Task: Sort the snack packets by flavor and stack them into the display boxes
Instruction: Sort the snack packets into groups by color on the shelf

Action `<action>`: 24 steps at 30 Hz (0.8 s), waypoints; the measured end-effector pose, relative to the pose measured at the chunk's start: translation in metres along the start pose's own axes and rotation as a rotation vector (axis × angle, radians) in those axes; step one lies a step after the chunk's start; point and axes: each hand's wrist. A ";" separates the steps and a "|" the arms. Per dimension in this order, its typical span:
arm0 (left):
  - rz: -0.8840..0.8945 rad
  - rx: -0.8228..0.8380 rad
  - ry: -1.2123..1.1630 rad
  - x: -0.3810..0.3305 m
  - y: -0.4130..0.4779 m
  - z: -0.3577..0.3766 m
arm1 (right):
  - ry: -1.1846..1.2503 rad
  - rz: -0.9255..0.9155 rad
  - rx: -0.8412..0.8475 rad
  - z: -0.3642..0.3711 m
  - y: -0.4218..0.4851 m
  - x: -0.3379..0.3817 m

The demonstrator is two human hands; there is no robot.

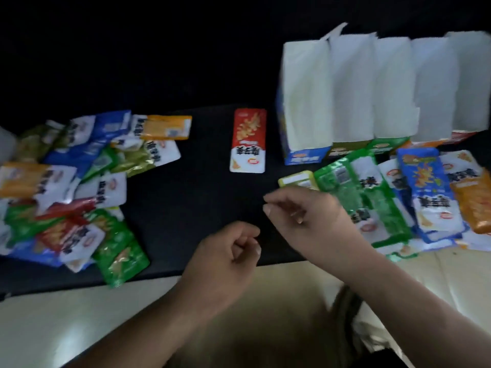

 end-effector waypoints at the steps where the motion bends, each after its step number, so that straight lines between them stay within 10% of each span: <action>1: 0.004 -0.035 -0.002 0.009 -0.004 -0.010 | -0.010 -0.002 0.034 0.015 0.000 0.006; 7: 0.101 -0.330 0.027 0.059 -0.019 -0.062 | -0.192 -0.128 0.292 0.094 0.013 0.045; 12: 0.283 -0.710 0.503 0.108 -0.014 -0.123 | -0.191 -0.226 0.436 0.144 0.034 0.092; 17: 0.011 -0.600 0.720 0.146 -0.015 -0.142 | -0.148 -0.171 0.548 0.181 0.040 0.109; 24: 0.130 -0.681 0.716 0.145 -0.012 -0.117 | -0.174 -0.127 0.468 0.195 0.011 0.106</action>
Point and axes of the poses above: each hand's wrist, its own y-axis towards the middle knuckle, its own z-axis out of the palm, x = y × z, and after that the axes turned 14 degrees about -x, right-handed
